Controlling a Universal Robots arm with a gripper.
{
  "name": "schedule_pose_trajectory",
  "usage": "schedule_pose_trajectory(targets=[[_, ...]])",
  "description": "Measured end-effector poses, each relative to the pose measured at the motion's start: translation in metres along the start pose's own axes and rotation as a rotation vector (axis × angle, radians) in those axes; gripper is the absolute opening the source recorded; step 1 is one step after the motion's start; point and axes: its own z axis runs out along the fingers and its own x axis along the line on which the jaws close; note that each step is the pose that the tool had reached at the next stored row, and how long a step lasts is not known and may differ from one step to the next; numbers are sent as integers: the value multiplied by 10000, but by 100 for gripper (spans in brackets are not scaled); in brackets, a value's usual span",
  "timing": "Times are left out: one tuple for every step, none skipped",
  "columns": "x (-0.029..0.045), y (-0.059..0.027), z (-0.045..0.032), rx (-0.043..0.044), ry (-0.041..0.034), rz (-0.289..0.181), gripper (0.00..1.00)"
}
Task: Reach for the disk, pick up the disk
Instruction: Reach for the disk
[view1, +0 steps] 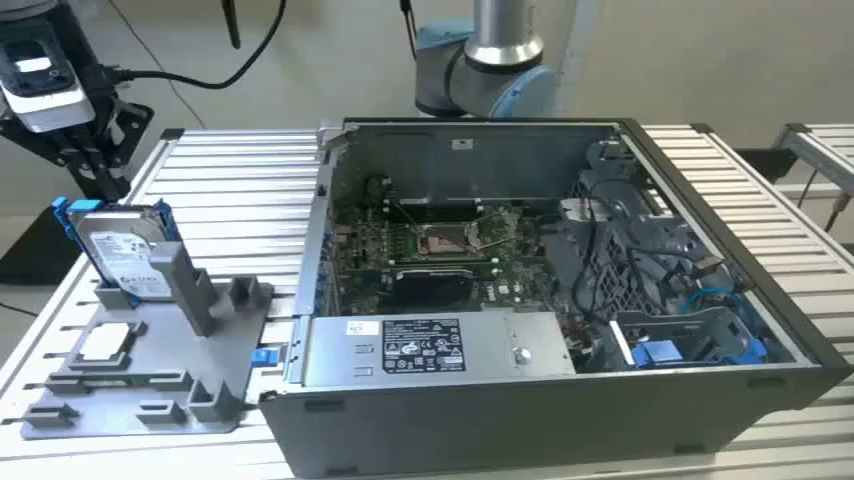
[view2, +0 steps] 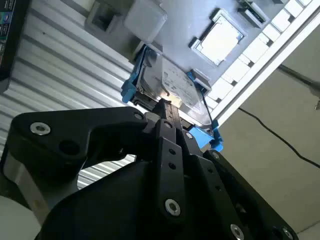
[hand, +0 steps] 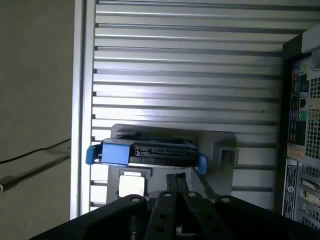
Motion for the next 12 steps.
schedule_pose_trajectory(targets=[[0, 0, 0, 0, 0, 0, 0], [0, 0, 0, 0, 0, 0, 0], [0, 0, 0, 0, 0, 0, 0], [0, 0, 0, 0, 0, -1, 0], [0, 0, 0, 0, 0, 0, 0], [0, 0, 0, 0, 0, 0, 0], [0, 0, 0, 0, 0, 0, 0], [0, 0, 0, 0, 0, 0, 0], [0, 2, 0, 0, 1, 0, 0], [0, 8, -1, 2, 2, 1, 0], [0, 23, 0, 1, 2, 2, 0], [0, 54, 2, 0, 0, 0, 0]])
